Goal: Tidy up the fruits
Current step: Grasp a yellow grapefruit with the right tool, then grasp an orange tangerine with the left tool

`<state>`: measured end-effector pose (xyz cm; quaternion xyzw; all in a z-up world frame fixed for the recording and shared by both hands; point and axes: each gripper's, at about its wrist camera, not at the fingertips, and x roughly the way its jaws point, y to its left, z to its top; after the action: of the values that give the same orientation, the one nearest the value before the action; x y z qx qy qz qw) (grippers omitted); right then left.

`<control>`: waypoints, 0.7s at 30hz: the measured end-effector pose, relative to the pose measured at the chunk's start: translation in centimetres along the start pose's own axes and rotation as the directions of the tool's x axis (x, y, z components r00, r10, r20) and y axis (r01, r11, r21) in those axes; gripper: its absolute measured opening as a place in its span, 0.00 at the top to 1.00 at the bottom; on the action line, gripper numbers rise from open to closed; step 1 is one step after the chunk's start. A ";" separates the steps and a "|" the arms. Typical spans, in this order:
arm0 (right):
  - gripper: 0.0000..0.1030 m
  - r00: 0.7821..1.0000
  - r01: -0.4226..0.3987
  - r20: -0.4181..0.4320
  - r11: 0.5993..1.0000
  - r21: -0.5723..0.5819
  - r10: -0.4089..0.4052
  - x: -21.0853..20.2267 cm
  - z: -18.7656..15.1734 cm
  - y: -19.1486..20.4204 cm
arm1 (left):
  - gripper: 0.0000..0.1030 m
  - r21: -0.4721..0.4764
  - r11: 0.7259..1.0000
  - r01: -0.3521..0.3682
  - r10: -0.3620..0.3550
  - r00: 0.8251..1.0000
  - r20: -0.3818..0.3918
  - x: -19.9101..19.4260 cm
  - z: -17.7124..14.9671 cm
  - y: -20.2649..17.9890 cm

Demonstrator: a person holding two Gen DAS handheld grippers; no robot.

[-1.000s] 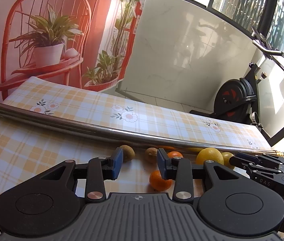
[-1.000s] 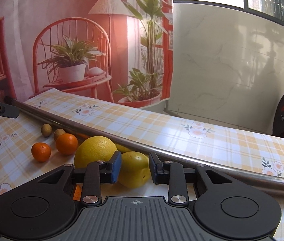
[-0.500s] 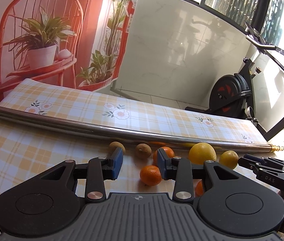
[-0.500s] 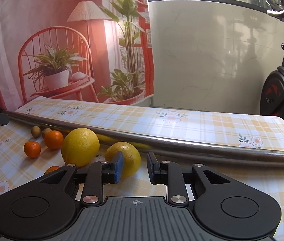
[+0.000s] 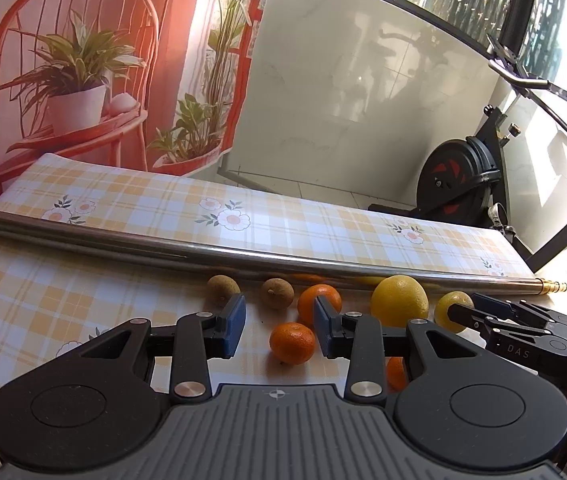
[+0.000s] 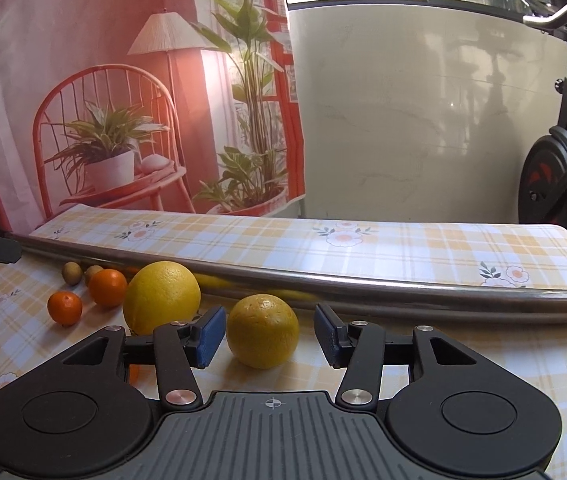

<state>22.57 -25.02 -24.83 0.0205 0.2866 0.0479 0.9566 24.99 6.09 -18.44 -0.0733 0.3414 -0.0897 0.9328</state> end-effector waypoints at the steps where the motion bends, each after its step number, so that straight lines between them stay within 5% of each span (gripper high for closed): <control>1: 0.55 1.000 -0.001 -0.002 1.000 -0.001 0.001 0.4 0.0 0.1 | 0.62 -0.003 1.000 -0.002 0.002 1.000 -0.003 0.1 0.0 0.1; 21: 0.59 0.998 0.025 -0.055 0.999 -0.033 -0.027 2.5 -0.5 1.5 | 0.62 -0.026 1.000 0.005 -0.006 0.999 -0.045 1.7 -1.0 0.0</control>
<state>24.30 -23.22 -26.49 -0.0001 0.3125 0.0409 0.9491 25.60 5.68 -20.24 -0.0842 0.3631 -0.0897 0.9236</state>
